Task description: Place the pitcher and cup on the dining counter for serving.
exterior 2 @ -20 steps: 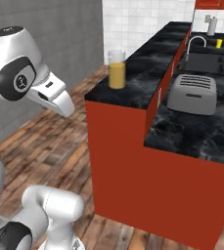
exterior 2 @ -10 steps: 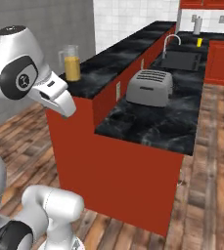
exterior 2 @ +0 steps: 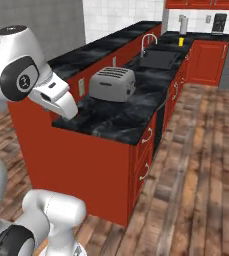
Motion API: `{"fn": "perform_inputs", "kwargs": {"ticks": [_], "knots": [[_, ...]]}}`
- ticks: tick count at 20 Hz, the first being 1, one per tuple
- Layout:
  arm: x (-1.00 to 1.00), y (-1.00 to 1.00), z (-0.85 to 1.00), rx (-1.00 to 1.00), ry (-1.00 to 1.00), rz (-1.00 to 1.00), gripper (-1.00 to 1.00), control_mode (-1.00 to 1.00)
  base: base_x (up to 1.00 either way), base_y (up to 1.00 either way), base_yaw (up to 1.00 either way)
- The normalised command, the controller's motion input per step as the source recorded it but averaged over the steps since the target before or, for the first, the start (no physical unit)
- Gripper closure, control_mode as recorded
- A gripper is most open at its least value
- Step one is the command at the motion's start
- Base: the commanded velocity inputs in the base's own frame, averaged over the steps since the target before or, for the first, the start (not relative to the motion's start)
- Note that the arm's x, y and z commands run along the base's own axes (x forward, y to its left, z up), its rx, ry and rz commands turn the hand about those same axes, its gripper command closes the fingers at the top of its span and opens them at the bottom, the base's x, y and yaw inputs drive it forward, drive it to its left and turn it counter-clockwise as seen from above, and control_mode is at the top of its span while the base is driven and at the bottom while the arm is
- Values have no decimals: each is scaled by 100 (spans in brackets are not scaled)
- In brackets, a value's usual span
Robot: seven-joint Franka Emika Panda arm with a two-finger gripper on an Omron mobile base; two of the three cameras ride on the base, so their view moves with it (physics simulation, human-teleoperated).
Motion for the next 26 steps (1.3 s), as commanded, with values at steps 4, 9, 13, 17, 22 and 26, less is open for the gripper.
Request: {"fn": "perform_inputs", "kwargs": {"ticks": [4, 9, 13, 17, 22, 26], "knots": [[0, 0, 0, 0, 0, 0, -100, 100, -2, -100, 0], [0, 0, 0, 0, 0, 0, -100, 100, 5, -100, 0], [0, 0, 0, 0, 0, 0, -100, 100, 83, -100, 0], [0, 0, 0, 0, 0, 0, -100, 100, 100, -100, 2], [0, 0, 0, 0, 0, 0, -100, 100, 100, -100, 15], [0, 0, 0, 0, 0, 0, -100, 100, 100, -100, 17]]}}
